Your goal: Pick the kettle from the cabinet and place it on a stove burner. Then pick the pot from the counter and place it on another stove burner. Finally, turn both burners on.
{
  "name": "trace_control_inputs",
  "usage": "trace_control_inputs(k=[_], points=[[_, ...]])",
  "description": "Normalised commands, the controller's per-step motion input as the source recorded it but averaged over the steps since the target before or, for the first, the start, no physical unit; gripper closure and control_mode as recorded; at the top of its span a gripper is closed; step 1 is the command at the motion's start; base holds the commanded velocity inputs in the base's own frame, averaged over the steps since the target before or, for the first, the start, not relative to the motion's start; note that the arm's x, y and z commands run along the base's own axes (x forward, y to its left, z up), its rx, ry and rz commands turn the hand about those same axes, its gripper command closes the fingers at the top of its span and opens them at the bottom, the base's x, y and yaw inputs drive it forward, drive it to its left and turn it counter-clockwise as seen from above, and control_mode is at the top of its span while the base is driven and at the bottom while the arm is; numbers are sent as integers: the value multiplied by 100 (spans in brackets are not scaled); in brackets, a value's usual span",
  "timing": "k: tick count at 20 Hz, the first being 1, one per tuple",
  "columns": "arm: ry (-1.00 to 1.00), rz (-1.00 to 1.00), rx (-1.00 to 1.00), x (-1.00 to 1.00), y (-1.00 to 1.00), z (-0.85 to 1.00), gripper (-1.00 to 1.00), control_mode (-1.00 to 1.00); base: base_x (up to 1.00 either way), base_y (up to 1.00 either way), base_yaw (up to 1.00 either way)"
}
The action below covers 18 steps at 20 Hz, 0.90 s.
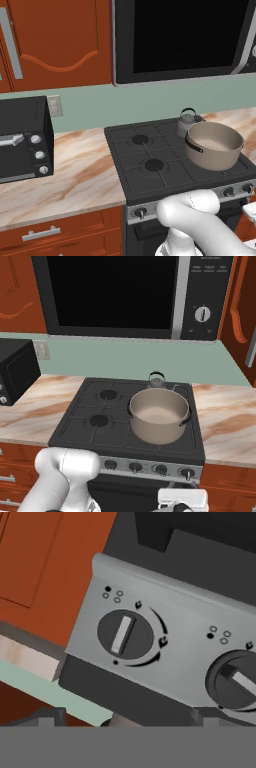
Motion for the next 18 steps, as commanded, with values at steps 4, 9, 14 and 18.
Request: trace_control_inputs(k=[4,9,14,18], points=[[0,0,7,16,-13,0,-100,-100,0,0,0],[0,0,6,15,-7,0,-100,-100,0,0,0],[0,1,4,10,0,-4,-100,-100,0,0,0],[0,1,5,11,0,-6,-100,-100,0,0,0]])
